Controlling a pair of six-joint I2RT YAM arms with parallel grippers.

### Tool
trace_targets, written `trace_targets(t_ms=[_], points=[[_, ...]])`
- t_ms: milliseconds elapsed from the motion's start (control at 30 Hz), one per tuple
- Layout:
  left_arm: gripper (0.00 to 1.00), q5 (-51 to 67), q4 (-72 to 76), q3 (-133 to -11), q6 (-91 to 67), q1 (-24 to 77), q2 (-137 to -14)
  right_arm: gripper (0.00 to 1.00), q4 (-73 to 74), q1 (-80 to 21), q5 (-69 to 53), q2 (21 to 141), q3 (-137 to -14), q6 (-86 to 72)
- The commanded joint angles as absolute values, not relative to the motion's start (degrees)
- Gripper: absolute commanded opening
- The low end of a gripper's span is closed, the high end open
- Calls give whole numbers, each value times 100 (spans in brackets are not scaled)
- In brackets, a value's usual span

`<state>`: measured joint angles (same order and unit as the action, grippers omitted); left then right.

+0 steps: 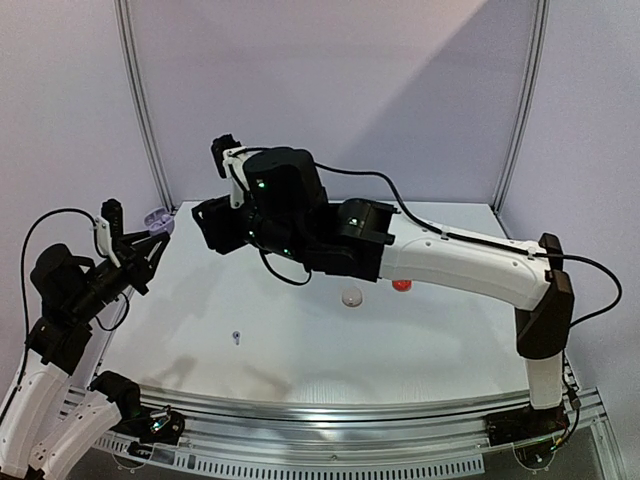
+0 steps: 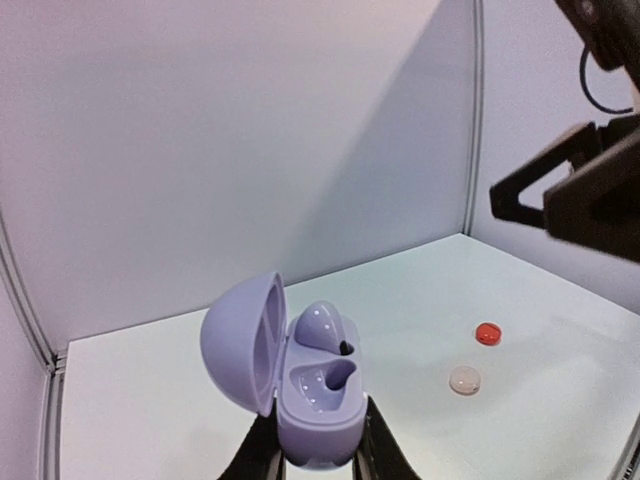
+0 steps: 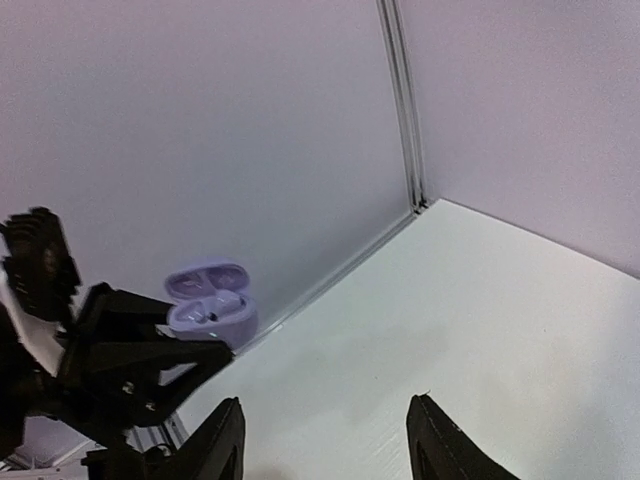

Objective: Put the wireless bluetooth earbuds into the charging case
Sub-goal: Move the left earbud to the corner of the board.

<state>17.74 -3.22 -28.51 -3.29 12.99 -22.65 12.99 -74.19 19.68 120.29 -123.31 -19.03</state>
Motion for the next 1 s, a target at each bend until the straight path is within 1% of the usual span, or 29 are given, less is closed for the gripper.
trace_targets(t_ms=[0, 100, 233, 433, 667, 967], points=[[0, 1485, -641, -2986, -420, 1066, -2304, 59, 2747, -7387, 1685, 13032, -12729, -2662], [0, 1568, -668, -2982, -455, 996, -2303, 62, 2877, -7385, 1408, 13565, -12792, -2914], [0, 1665, -639, -2981, -479, 961, -2345, 62, 2745, -7391, 1102, 14140, -12979, -3110], [0, 1811, -572, -2946, -570, 901, -2386, 61, 2557, -7351, 1067, 14795, -13249, -2993], [0, 1852, -598, -2960, -574, 874, -2395, 58, 2542, -7343, 1349, 15213, -13324, -2899], [0, 1880, -563, -2940, -569, 843, -2417, 45, 2620, -7338, 1355, 15561, -13395, -2732]])
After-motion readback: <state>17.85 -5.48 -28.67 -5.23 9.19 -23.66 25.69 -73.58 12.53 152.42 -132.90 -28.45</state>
